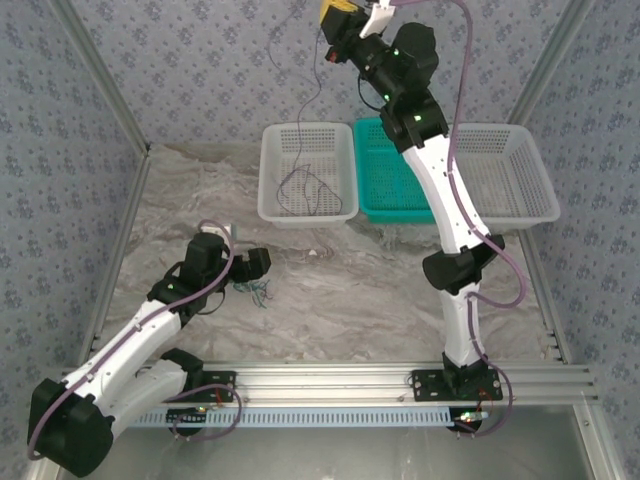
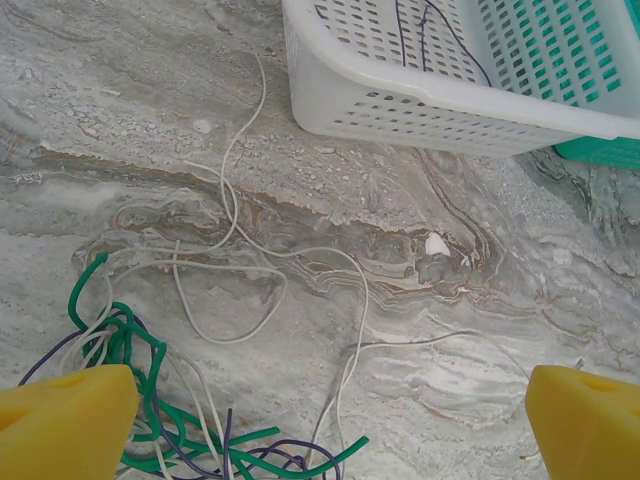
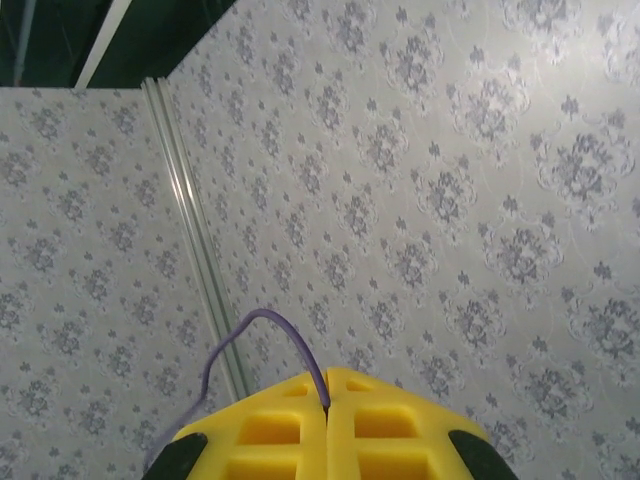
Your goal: Untangle the cables
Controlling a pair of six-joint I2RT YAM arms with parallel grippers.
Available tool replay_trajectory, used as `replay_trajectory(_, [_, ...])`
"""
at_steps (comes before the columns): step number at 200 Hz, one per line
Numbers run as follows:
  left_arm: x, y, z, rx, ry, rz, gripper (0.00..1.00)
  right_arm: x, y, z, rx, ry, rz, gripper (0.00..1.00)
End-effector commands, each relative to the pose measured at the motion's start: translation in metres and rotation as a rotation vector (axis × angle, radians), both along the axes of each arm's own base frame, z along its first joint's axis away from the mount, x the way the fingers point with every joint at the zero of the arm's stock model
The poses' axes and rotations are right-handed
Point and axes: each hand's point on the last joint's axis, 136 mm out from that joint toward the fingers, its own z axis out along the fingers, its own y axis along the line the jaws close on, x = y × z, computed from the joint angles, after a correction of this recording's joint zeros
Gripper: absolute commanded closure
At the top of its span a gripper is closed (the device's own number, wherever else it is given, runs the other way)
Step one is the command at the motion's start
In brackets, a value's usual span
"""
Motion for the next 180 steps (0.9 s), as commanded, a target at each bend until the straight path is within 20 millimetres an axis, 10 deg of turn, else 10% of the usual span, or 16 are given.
replay_trajectory(1, [0.004,-0.003,0.015,-0.016,-0.051,-0.007,0.01,0.030,0.017,-0.053,-0.044,0.130,0.028,1.00])
replay_trajectory(72, [0.004,-0.005,0.011,-0.029,-0.045,-0.005,0.01,0.058,0.070,-0.336,-0.341,0.577,0.049,1.00])
replay_trajectory(102, [0.005,-0.003,0.011,-0.034,-0.042,0.009,0.01,0.044,0.061,-0.417,-0.391,0.747,-0.009,0.97])
replay_trajectory(131, [0.007,0.007,0.009,-0.025,-0.018,0.087,0.01,0.035,0.050,-0.417,-0.482,0.808,-0.097,0.58])
replay_trajectory(180, [0.017,0.021,-0.005,0.050,0.072,0.196,0.01,0.005,0.031,-0.317,-0.458,0.618,-0.167,0.22])
